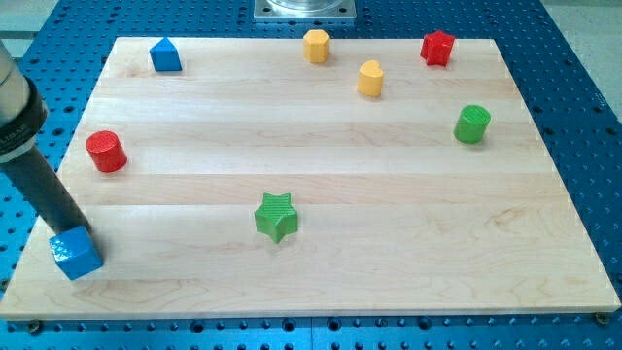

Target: Move the heart slightly downwards

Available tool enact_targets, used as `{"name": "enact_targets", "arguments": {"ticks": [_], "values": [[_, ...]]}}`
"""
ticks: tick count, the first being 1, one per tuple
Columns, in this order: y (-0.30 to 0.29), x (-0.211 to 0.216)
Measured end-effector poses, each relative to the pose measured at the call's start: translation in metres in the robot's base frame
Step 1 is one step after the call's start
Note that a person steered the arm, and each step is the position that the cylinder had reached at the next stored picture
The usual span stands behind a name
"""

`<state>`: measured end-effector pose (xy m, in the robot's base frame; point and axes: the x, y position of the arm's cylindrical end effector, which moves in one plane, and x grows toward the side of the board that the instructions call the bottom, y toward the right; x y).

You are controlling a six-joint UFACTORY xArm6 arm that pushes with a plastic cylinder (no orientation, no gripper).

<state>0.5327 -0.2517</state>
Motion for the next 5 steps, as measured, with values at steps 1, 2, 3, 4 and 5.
{"name": "enact_targets", "arguments": {"ticks": [1,2,3,4,5], "values": [[0.016,-0.011],[0.069,-0.039],[0.111,-0.068],[0.181,-0.103],[0.247,-0.138]]}}
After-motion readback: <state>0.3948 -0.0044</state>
